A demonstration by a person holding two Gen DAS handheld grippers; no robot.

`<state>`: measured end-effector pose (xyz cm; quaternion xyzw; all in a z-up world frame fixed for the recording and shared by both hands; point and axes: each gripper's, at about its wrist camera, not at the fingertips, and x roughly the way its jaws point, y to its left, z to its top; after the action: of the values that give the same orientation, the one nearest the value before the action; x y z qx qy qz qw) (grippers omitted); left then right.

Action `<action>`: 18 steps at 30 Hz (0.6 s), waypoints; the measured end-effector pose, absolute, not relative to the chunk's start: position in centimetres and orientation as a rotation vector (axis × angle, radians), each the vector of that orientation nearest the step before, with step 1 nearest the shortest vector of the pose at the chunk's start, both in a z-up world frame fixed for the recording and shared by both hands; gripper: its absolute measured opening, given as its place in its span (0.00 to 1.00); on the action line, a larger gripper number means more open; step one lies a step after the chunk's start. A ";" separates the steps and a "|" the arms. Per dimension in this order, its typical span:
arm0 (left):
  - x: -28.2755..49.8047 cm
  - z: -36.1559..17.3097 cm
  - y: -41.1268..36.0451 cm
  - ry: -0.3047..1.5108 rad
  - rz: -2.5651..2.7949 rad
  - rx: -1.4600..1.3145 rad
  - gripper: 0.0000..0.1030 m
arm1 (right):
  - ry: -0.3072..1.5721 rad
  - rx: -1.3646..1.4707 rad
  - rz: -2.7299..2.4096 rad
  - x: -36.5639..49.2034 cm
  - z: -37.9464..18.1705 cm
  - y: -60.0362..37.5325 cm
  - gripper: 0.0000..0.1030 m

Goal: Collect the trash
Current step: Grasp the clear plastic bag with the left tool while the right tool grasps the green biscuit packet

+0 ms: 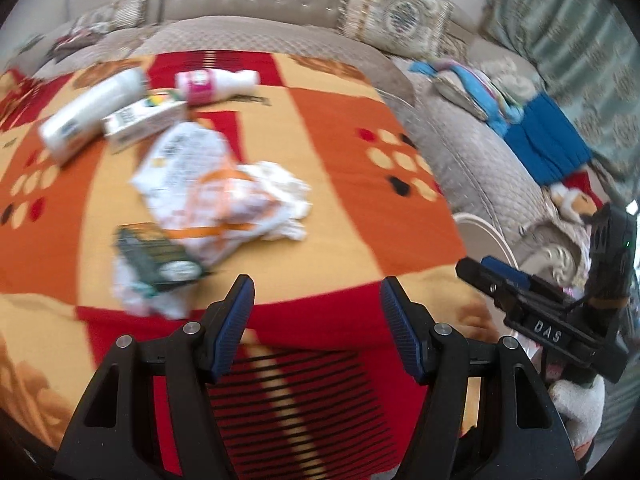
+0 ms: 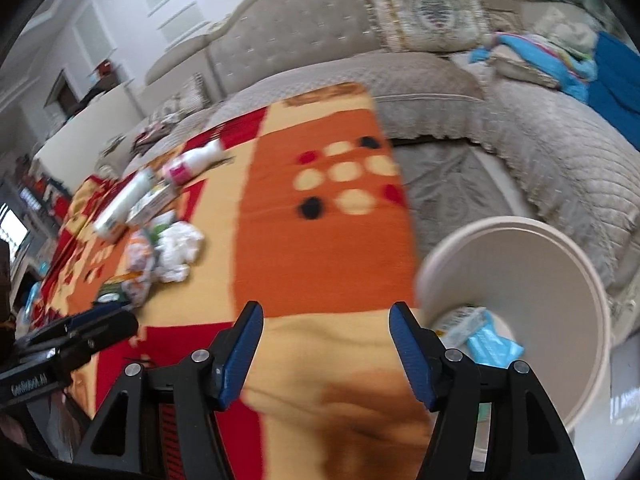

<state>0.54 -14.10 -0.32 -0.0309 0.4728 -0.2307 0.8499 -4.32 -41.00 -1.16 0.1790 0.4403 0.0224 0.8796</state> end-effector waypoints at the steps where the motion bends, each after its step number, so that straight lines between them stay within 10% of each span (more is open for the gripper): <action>1: 0.8 -0.2 -13.0 0.997 -0.469 -0.077 0.62 | 0.923 0.372 0.070 -4.0 -1.2 -40.2 0.61; 18: 2.4 -3.1 -3.1 1.039 -0.333 -0.091 0.62 | 0.982 0.294 0.233 -0.8 -1.8 -32.6 0.61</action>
<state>2.35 -3.09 -3.08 -0.0431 0.4941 -0.1584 0.8538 -0.78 -32.62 -1.84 0.1405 0.4688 0.1112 0.8649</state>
